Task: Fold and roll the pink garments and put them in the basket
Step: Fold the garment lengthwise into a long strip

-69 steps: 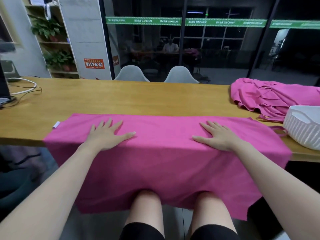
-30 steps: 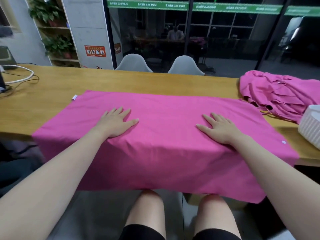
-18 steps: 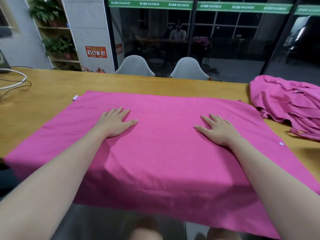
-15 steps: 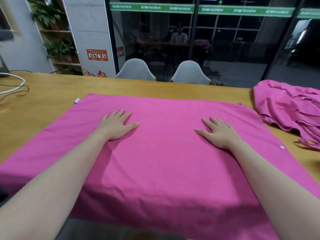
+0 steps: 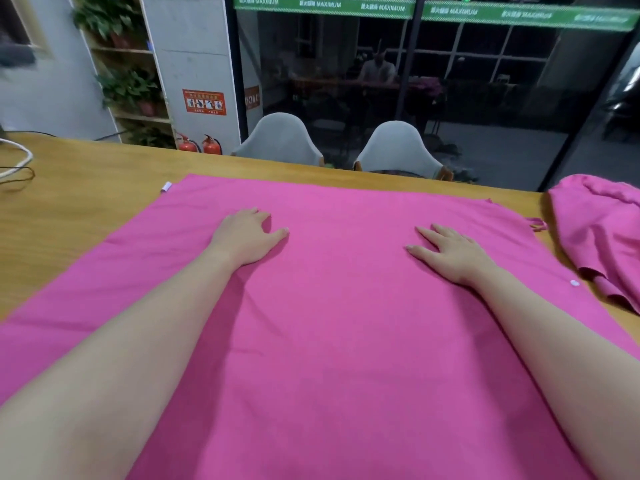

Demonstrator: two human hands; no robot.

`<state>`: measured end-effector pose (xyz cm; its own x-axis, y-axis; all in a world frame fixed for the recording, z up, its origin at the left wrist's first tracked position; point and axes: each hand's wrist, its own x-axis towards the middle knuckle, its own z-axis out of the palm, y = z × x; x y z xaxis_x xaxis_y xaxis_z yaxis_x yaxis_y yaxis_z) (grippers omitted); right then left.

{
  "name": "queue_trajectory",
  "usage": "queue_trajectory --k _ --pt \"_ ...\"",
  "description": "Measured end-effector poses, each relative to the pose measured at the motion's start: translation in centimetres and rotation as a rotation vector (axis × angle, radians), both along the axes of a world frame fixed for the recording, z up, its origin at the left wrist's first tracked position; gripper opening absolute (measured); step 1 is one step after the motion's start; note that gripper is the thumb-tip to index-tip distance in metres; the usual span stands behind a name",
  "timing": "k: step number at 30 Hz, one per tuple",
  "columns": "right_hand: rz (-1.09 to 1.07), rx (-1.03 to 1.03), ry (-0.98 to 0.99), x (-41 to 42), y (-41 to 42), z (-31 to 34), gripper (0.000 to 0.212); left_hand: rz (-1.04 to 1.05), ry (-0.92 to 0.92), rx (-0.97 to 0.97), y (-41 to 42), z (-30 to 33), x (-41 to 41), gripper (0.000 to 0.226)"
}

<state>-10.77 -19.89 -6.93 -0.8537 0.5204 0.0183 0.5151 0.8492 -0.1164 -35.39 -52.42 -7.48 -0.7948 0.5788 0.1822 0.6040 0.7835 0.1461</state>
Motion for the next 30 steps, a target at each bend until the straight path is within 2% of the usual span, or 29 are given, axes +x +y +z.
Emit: queue_trajectory --k 2,4,9,17,24,30 --pt "-0.01 0.012 -0.01 0.4 -0.5 0.2 0.081 -0.001 0.093 0.013 -0.2 0.6 1.5 0.057" --pt "-0.047 0.012 -0.042 1.0 -1.8 0.5 0.079 -0.035 0.122 0.021 -0.7 1.0 3.3 0.052" --pt "0.054 0.017 -0.095 4.9 -8.5 0.7 0.08 -0.117 -0.061 -0.097 -2.6 0.8 8.9 0.074" --pt "0.114 -0.002 -0.074 13.8 -16.3 0.4 0.075 -0.124 -0.091 -0.053 -8.2 0.4 20.0 0.082" --pt "0.097 -0.022 -0.07 19.7 -18.7 0.1 0.092 -0.043 -0.158 -0.13 -12.8 0.3 23.5 0.102" --pt "0.077 -0.029 -0.053 19.7 -18.7 -0.2 0.111 -0.03 -0.161 -0.142 -12.6 0.2 23.3 0.119"
